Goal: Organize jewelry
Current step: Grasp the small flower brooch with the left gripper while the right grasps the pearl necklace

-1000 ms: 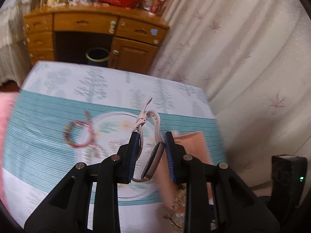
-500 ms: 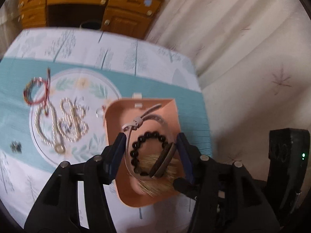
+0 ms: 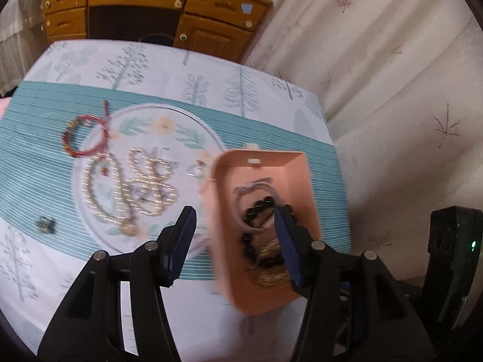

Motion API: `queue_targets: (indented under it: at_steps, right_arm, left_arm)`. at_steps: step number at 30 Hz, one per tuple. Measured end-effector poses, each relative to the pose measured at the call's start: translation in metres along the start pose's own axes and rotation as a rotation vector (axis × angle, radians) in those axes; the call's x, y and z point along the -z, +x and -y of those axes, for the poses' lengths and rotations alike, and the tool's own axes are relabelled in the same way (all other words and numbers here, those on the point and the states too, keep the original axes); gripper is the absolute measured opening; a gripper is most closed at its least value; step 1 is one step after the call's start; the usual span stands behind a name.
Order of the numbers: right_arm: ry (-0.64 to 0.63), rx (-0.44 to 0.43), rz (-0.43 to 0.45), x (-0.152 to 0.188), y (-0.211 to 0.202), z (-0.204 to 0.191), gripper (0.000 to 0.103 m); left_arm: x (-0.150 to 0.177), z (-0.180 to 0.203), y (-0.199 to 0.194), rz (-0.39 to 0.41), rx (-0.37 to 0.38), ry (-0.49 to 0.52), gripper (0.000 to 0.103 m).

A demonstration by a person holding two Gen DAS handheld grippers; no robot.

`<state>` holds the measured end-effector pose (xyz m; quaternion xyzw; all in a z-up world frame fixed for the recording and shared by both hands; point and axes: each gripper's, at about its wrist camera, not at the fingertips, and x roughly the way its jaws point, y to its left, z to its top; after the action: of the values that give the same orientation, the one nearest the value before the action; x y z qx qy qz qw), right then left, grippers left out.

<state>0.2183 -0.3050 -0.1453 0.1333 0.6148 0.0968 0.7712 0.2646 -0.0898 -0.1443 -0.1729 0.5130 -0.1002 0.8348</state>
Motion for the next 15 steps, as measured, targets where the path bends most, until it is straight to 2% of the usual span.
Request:
queue_targets:
  at_steps: [1,10,15]
  right_arm:
    - [0.011,-0.003,0.015,0.003,0.001,-0.006,0.056]
    - [0.020,0.063,0.180,0.023,0.011,-0.084,0.076]
    - [0.003,0.085,0.246,0.032,0.031,-0.132,0.079]
  left_arm:
    - [0.001,-0.009,-0.005,0.009,-0.010,0.006,0.050]
    - [0.015,-0.095,-0.034,0.033,-0.169,0.109,0.050]
    - [0.025,-0.130,-0.035,0.050,-0.228,0.202,0.050]
